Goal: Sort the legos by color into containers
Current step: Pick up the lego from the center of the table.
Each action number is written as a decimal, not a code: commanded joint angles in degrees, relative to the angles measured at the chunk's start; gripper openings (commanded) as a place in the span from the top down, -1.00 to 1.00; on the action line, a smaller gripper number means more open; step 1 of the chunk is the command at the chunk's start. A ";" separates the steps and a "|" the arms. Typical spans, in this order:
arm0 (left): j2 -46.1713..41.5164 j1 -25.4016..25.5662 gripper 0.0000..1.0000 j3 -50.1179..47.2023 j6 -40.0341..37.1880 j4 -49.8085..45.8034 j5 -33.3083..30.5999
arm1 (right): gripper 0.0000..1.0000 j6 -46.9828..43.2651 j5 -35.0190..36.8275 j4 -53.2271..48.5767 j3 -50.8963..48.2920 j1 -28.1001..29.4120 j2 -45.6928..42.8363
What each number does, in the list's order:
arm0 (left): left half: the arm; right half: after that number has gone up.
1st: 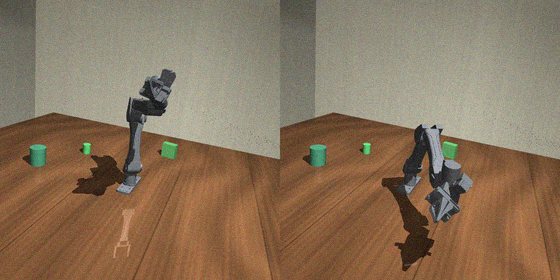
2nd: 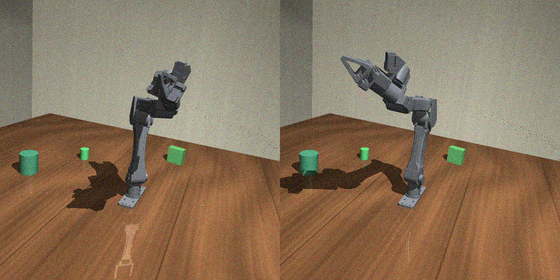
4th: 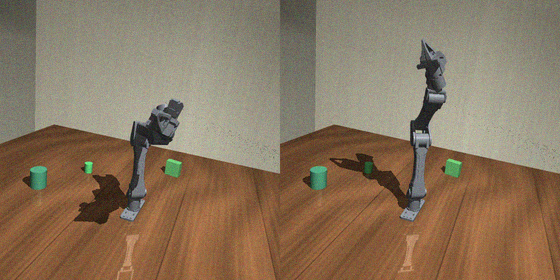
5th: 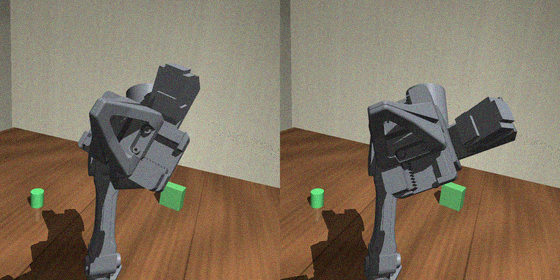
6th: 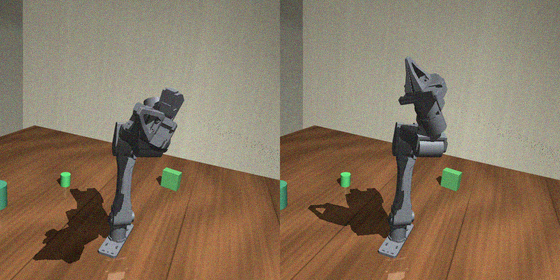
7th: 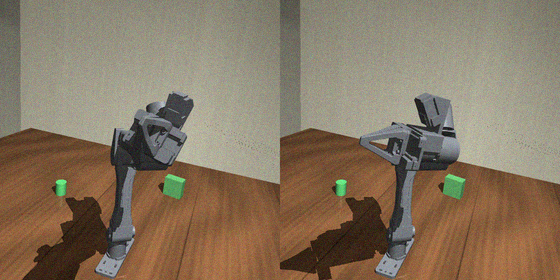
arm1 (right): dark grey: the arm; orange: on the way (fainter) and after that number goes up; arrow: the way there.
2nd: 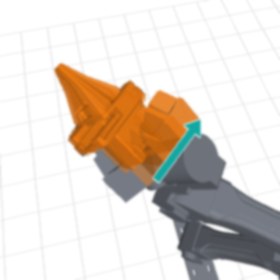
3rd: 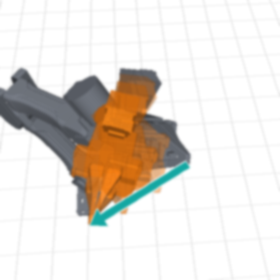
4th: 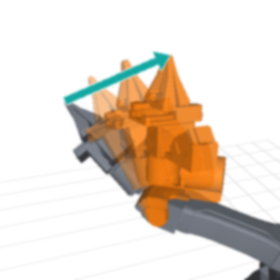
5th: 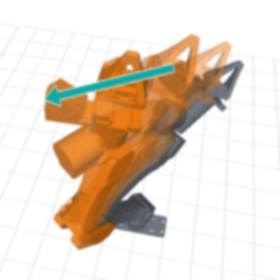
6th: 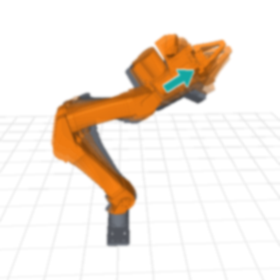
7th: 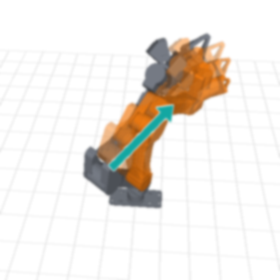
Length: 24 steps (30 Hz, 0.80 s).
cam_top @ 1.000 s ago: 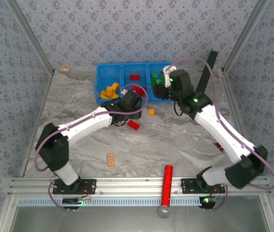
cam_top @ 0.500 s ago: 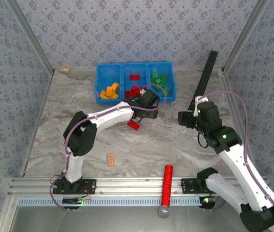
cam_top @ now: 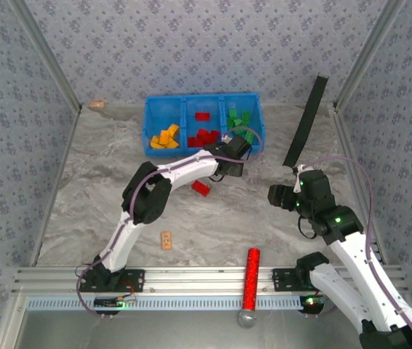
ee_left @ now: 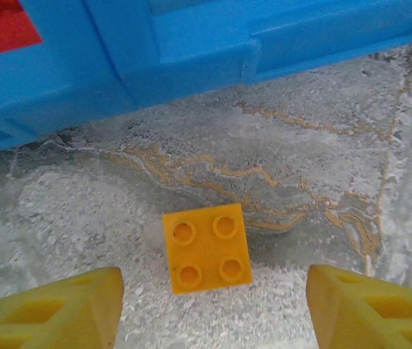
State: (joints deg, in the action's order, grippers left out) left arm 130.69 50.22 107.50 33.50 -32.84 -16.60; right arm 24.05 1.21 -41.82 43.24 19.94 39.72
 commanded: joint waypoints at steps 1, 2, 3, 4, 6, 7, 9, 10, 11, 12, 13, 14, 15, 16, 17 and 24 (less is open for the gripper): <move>2.44 -0.40 -0.30 3.98 -0.90 -3.14 -1.60 | -0.51 1.52 -2.33 0.60 -0.70 -0.67 0.60; 3.11 -0.47 -0.29 3.94 -0.96 -3.17 -1.31 | -0.51 1.52 -2.44 0.65 -0.79 -0.76 0.83; 3.92 -0.51 -0.27 5.91 -1.11 -3.45 -1.19 | -0.51 1.61 -2.55 0.65 -0.84 -0.86 0.92; 4.69 -0.47 -0.27 6.64 -1.15 -3.98 -1.28 | -0.51 1.69 -2.64 0.69 -0.96 -0.90 0.88; 6.74 -0.74 -0.25 8.43 -0.98 -5.42 -1.03 | -0.51 1.86 -3.06 0.90 -1.33 -1.10 0.97; 7.38 -0.84 -0.24 8.96 -0.85 -5.73 -0.82 | -0.51 1.92 -3.25 0.96 -1.41 -1.22 0.97; 8.38 -1.13 -0.22 9.52 -0.57 -5.74 -0.88 | -0.51 2.20 -3.54 1.17 -1.58 -1.50 1.18; 8.59 -1.18 -0.21 9.52 -0.47 -5.74 -0.96 | -0.51 2.35 -3.57 1.38 -1.61 -1.62 1.21; 8.83 -1.40 -0.20 9.65 -0.41 -5.74 -0.97 | -0.51 2.48 -3.59 1.63 -1.77 -1.68 1.30; 9.13 -1.57 -0.18 9.89 -0.32 -5.74 -0.85 | -0.51 2.72 -3.65 1.73 -1.91 -1.78 1.51; 9.35 -1.61 -0.17 10.16 -0.27 -5.74 -0.88 | -0.51 2.75 -4.11 1.82 -2.09 -1.85 1.75; 9.65 -1.81 -0.16 10.50 -0.19 -5.74 -0.80 | -0.51 2.67 -4.58 1.98 -2.12 -2.09 2.46; 9.90 -1.96 -0.15 10.77 -0.11 -5.74 -0.80 | -0.50 2.66 -4.85 2.32 -2.05 -2.33 3.11; 10.08 -2.05 -0.13 10.96 -0.01 -6.84 -0.58 | -0.50 2.56 -4.76 2.87 -1.96 -2.44 3.69; 10.24 -2.23 -0.09 11.14 0.08 -7.23 -0.38 | -0.49 2.06 -5.13 3.58 -1.85 -2.48 4.22; 11.08 -2.95 0.24 11.09 0.61 -6.79 1.06 | -0.46 3.79 -5.17 3.37 -1.62 -2.61 6.00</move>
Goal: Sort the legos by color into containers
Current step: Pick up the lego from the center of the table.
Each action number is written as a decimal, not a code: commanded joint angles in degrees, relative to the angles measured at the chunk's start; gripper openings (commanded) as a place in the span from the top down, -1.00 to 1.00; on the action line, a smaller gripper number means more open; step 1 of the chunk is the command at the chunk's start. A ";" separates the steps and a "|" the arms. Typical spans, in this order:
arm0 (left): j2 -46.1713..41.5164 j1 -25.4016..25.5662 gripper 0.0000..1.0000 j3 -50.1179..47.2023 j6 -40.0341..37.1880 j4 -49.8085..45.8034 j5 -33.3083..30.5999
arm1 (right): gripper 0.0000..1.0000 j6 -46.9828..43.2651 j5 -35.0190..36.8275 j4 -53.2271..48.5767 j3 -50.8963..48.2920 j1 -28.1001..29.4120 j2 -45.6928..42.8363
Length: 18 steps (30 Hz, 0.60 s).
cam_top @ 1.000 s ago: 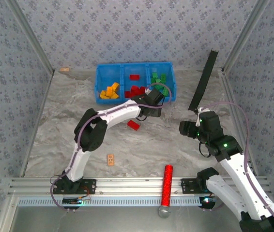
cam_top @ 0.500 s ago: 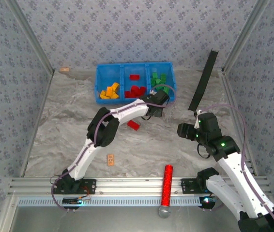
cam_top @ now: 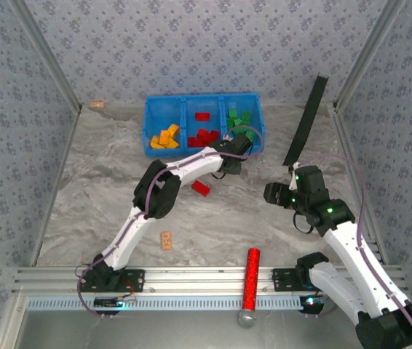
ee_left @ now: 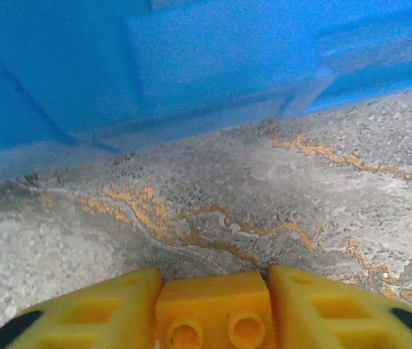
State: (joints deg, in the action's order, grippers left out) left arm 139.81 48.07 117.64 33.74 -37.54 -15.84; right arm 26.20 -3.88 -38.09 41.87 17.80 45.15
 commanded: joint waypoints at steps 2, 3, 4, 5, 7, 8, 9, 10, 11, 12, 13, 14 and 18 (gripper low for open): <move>1.74 -1.01 0.32 0.56 0.20 -2.17 0.49 | -0.45 1.45 0.07 -0.85 0.01 -0.49 1.62; 1.40 -1.04 0.37 0.21 0.04 -2.19 0.58 | -0.45 1.65 -0.24 -0.75 -0.17 -0.54 1.87; 0.91 -1.10 0.40 -0.29 -0.06 -2.18 0.66 | -0.45 1.82 -0.82 -0.36 -0.44 -0.50 1.97; 0.14 -1.23 0.43 -1.02 -0.16 -2.12 0.62 | -0.45 2.00 -1.71 0.38 -0.89 -0.51 1.97; -2.12 -1.49 0.48 -3.62 -0.42 -1.75 0.63 | -0.46 2.17 -2.72 1.62 -1.77 -0.46 1.96; -3.67 -1.82 0.49 -5.27 -0.51 -0.91 0.64 | -0.46 2.28 -2.97 2.14 -2.11 -0.40 2.07; -5.38 -2.02 0.50 -7.31 -0.60 0.44 0.97 | -0.47 2.36 -3.13 2.58 -2.38 -0.34 2.22; -7.27 -2.31 0.50 -9.01 -0.75 0.97 1.33 | -0.48 2.50 -3.15 3.09 -2.75 -0.32 2.44; -9.07 -2.54 0.51 -10.38 -0.98 1.40 1.52 | -0.48 2.59 -3.30 3.37 -3.04 -0.23 2.69; -11.14 -2.79 0.51 -11.66 -1.34 1.77 1.70 | -0.48 2.61 -3.53 3.37 -3.27 -0.22 3.19; -13.28 -3.11 0.51 -12.65 -1.77 1.95 1.86 | -0.48 2.72 -3.66 5.12 -3.37 -0.17 3.98; -15.19 -3.33 0.52 -13.38 -2.32 2.12 2.14 | -0.48 3.02 -3.32 5.55 -3.48 0.02 5.00; -25.03 -4.66 0.52 -18.92 -4.44 4.65 1.92 | -0.47 1.57 -4.70 5.67 -0.75 0.96 13.80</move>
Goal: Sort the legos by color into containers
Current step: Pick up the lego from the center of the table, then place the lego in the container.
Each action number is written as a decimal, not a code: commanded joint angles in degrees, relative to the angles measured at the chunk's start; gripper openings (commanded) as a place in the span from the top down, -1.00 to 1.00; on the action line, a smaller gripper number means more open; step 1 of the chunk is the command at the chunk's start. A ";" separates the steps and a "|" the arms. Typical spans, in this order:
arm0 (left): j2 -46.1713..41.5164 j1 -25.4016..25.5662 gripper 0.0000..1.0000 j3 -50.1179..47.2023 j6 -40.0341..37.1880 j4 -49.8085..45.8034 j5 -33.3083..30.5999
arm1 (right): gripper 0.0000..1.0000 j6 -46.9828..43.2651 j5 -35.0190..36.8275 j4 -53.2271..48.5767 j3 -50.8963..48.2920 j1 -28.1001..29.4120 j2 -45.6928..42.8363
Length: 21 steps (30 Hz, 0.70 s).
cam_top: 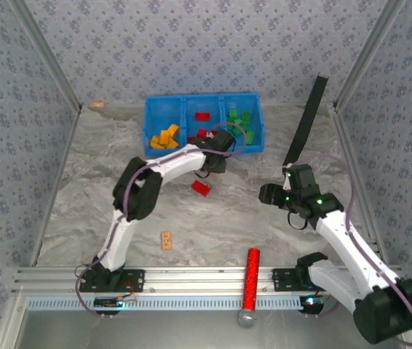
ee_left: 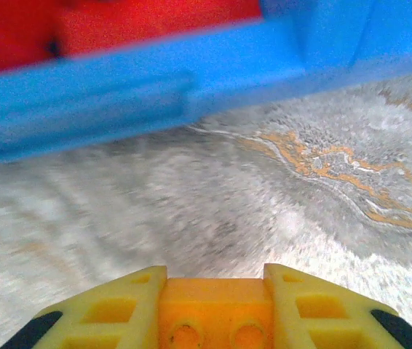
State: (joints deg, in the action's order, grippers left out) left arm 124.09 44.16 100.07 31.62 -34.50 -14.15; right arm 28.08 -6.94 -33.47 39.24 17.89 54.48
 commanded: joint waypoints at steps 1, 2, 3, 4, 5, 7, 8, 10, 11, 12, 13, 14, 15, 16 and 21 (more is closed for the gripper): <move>-11.62 -1.53 0.52 -2.45 -2.67 1.68 0.05 | -0.47 -1.25 -1.48 1.86 2.49 1.92 6.31; -13.44 -2.35 0.52 -3.30 -2.78 1.67 0.11 | -0.47 -2.07 -1.13 2.79 2.87 3.10 7.56; -15.35 -3.39 0.52 -4.45 -2.85 1.94 0.34 | -0.49 -2.96 -0.46 4.04 3.39 4.41 8.79; -17.27 -4.45 0.52 -5.67 -3.13 2.31 0.35 | -0.50 -3.93 0.07 5.00 4.06 5.54 10.06; -18.78 -5.41 0.52 -6.60 -3.35 2.57 0.12 | -0.51 -4.96 0.03 5.96 4.76 6.18 11.24; -21.49 -7.52 0.52 -8.59 -4.13 3.15 -0.84 | -0.51 -7.63 -0.51 8.33 6.55 7.99 14.40; -22.37 -8.57 0.52 -9.37 -4.36 3.49 -1.40 | -0.52 -8.76 -0.53 9.17 7.55 8.85 15.78; -23.82 -10.94 0.52 -10.89 -4.13 4.34 -1.33 | -0.54 -12.16 -0.10 10.54 10.38 11.13 20.06; -24.34 -11.83 0.52 -11.71 -4.15 5.33 -1.05 | -0.55 -13.03 0.35 10.56 11.95 11.77 22.11; -24.66 -12.58 0.52 -12.46 -4.26 6.53 -1.04 | -0.57 -13.34 0.18 9.99 14.27 11.96 25.05; -24.62 -13.35 0.52 -12.42 -4.37 6.98 -1.05 | -0.57 -14.40 -0.79 8.75 16.86 11.89 28.08; -24.37 -13.93 0.52 -12.27 -4.58 7.14 -1.23 | -0.57 -14.98 -1.33 7.89 19.13 11.99 30.54; -23.94 -14.62 0.52 -12.08 -4.71 7.49 -1.69 | -0.58 -15.55 -1.64 7.57 21.19 12.43 32.91; -23.41 -15.44 0.52 -11.94 -4.72 7.99 -1.97 | -0.59 -16.12 -2.01 7.68 22.87 12.92 34.99; -20.23 -19.03 0.53 -10.99 -4.52 9.74 -1.82 | -0.62 -17.91 -4.50 6.36 31.67 15.18 43.36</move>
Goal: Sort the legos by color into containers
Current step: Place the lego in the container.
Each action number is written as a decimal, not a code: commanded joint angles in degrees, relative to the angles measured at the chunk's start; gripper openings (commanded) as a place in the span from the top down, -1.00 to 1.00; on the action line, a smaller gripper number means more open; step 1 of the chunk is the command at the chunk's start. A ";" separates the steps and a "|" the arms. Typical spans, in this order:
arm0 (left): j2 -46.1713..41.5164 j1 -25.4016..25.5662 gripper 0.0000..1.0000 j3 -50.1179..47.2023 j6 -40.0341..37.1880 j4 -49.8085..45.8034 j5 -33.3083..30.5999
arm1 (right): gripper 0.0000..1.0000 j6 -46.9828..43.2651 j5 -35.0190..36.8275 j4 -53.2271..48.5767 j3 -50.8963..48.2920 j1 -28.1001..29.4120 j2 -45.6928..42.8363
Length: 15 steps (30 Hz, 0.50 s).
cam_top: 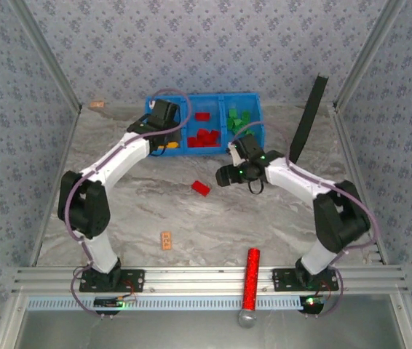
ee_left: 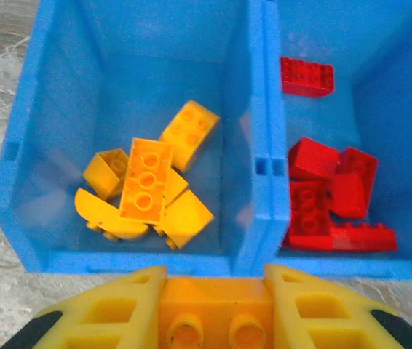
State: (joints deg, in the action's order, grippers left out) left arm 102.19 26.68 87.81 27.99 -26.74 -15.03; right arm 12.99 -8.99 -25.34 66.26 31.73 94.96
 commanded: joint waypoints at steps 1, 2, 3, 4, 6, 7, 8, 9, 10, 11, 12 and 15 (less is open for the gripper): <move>2.32 -1.94 0.53 1.52 -1.04 2.03 -1.31 | -0.63 -2.97 -2.69 -2.01 5.57 1.91 3.89; 2.82 -2.29 0.53 1.53 -1.07 2.33 -1.65 | -0.64 -2.97 -2.70 -1.99 6.16 2.29 4.60; 3.41 -2.70 0.53 1.55 -1.25 2.69 -1.60 | -0.65 -2.99 -2.94 -1.92 6.65 2.60 5.34; 4.13 -3.06 0.53 1.67 -1.40 2.96 -1.63 | -0.65 -2.98 -3.11 -1.98 7.12 2.88 6.08; 5.68 -3.79 0.53 2.32 -1.63 3.10 -1.35 | -0.66 -3.14 -3.31 -1.97 8.07 3.37 7.37; 6.50 -4.20 0.53 2.73 -1.62 3.01 -1.12 | -0.66 -3.28 -3.44 -2.27 8.70 3.66 8.15; 7.41 -4.58 0.53 3.20 -1.63 3.11 -0.75 | -0.66 -3.40 -3.49 -2.83 9.53 3.90 9.13; 8.36 -4.91 0.53 3.71 -1.62 2.81 -0.55 | -0.66 -3.48 -3.40 -3.46 10.14 4.06 9.94; 9.42 -5.22 0.53 4.53 -1.62 2.36 -0.25 | -0.66 -3.50 -3.23 -3.66 10.59 4.27 10.47; 10.27 -5.38 0.53 5.26 -1.75 1.93 -0.09 | -0.66 -3.50 -3.30 -3.52 10.59 4.42 10.83; 11.18 -5.57 0.53 5.93 -2.03 1.68 0.05 | -0.67 -3.51 -3.47 -3.17 10.47 4.65 11.10; 13.70 -6.23 0.52 7.50 -2.41 1.23 0.58 | -0.69 -4.21 -4.07 -1.96 10.35 5.34 12.02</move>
State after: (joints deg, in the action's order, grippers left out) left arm 114.24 21.08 92.16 26.79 -25.30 -15.44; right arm 10.44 -11.57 -26.13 75.26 36.25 105.80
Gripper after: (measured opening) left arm 0.319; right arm 0.841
